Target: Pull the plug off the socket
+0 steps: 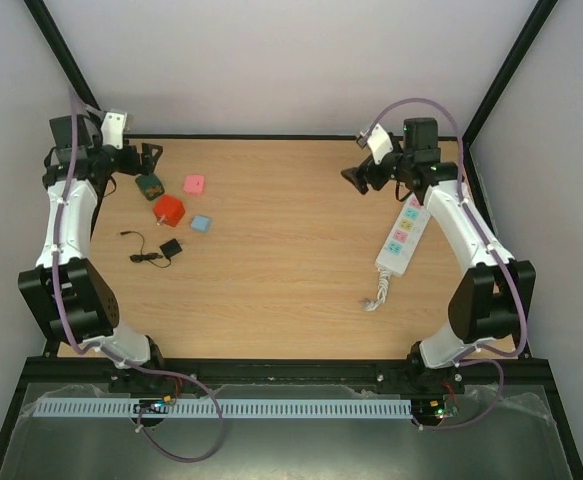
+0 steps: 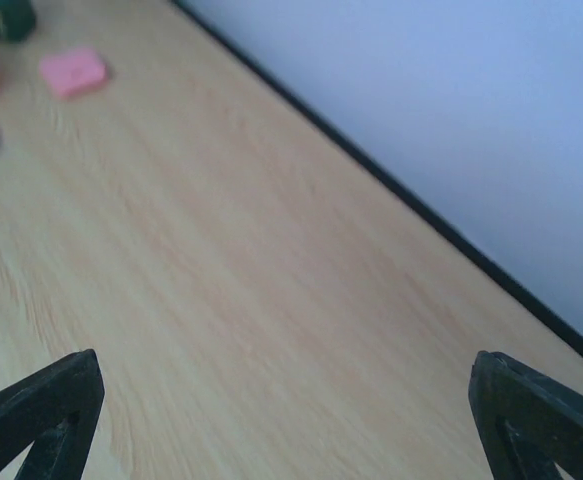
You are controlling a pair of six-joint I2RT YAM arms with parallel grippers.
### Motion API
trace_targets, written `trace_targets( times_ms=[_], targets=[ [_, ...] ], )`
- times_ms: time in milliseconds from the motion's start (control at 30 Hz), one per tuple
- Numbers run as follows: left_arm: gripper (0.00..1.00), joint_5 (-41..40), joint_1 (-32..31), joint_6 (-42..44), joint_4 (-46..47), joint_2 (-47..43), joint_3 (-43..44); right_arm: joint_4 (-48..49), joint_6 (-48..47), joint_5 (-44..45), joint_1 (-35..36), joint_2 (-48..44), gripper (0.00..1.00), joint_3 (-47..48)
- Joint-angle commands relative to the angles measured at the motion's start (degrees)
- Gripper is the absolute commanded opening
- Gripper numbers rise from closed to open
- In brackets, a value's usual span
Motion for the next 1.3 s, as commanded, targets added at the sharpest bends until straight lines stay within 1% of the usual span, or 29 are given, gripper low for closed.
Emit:
trace_targets(
  times_ms=[0,133,267,500,667,900,1033,1267],
  targets=[
    [1.00,-3.79,1.69,-6.10,-1.48,1.82,1.19,16.96,18.84,-1.63,-0.72,-5.00,0.98,-3.99],
    [1.00,-8.67,3.35,-8.46,0.88,1.80,-0.84,25.58,27.15,-0.36,-2.24,-8.28,0.98,-9.43],
    [1.00,-11.44,3.80,-7.08,1.95,1.38,-3.57,31.80,35.15,-0.68,-6.09,-9.75,0.98,-14.36],
    [1.00,-12.14,3.88,-5.46,5.30,-0.73,-11.08,38.97,42.93,-2.77,-14.90,-10.01,0.98,-23.84],
    [1.00,-11.39,3.39,-4.47,6.46,-1.98,-15.85,41.29,43.71,-4.39,-19.44,-10.19,0.98,-30.21],
    [1.00,-16.66,-0.16,-3.97,10.11,-3.91,-21.96,43.55,40.56,-3.70,-20.61,-12.99,0.98,-37.69],
    [1.00,-18.08,-2.28,-4.13,11.69,-4.80,-23.87,44.26,40.55,-4.58,-20.60,-13.14,0.98,-38.88],
    [1.00,-17.70,-3.18,-5.26,12.29,-6.21,-24.36,46.36,41.77,-7.38,-20.60,-12.56,0.98,-39.69]
  ],
)
